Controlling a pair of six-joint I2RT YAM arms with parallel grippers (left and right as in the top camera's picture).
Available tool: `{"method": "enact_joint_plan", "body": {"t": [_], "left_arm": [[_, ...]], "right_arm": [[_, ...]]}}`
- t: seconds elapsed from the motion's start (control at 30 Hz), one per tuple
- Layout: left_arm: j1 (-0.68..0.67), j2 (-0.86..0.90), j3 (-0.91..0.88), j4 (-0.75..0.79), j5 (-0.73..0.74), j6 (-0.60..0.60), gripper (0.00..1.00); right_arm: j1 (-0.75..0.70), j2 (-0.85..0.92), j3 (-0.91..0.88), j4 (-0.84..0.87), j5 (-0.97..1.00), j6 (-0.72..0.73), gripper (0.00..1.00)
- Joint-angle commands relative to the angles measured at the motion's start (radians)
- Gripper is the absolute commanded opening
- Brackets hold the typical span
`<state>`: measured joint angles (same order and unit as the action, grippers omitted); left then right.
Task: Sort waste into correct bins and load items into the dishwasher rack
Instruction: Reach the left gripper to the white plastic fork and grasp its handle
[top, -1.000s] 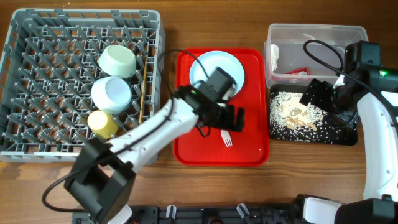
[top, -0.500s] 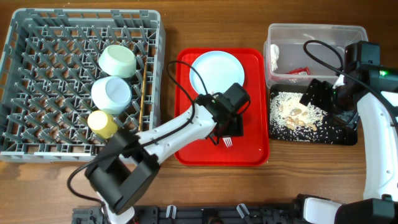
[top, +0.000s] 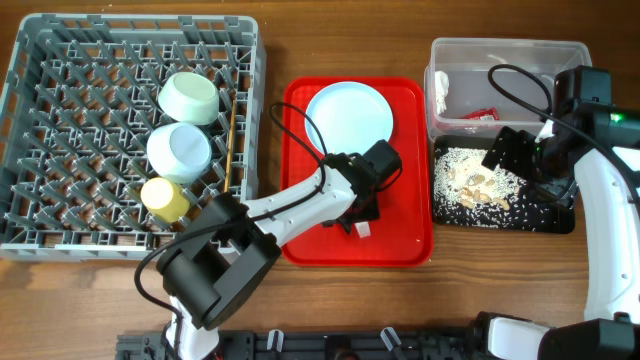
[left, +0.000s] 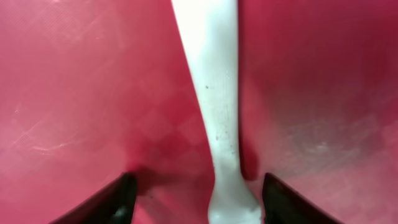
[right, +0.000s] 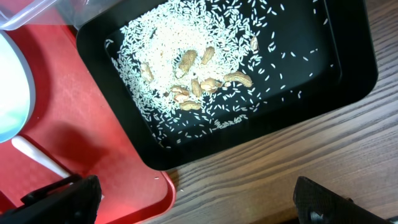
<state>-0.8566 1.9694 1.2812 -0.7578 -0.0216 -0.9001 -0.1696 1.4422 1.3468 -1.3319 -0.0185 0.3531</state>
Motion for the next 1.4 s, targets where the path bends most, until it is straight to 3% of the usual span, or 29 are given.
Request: {"method": "enact_joint_plan", "body": {"t": [0.0,0.2,0.43,0.83,1.37], "left_arm": [[-0.006,0.030,-0.001,-0.035,-0.018,-0.006,0.53],[-0.006,0.030,-0.001,-0.076,-0.006,-0.006,0.42],[-0.006,0.030,-0.001,-0.077,0.025,-0.005,0.49],[-0.006,0.030,-0.002,-0.104,0.024,0.006,0.47],[-0.006,0.030,-0.002,-0.088,0.024,0.006,0.33]], "right_arm": [[-0.005,-0.011,0.006,0.000,-0.008,-0.012,1.00],[-0.005,-0.011,0.006,0.000,-0.008,-0.011,1.00],[-0.005,-0.011,0.006,0.000,-0.008,-0.012,1.00],[-0.005,-0.011,0.006,-0.001,-0.008,-0.012,1.00],[-0.005,-0.011,0.006,-0.001,-0.008,-0.012,1.00]]}}
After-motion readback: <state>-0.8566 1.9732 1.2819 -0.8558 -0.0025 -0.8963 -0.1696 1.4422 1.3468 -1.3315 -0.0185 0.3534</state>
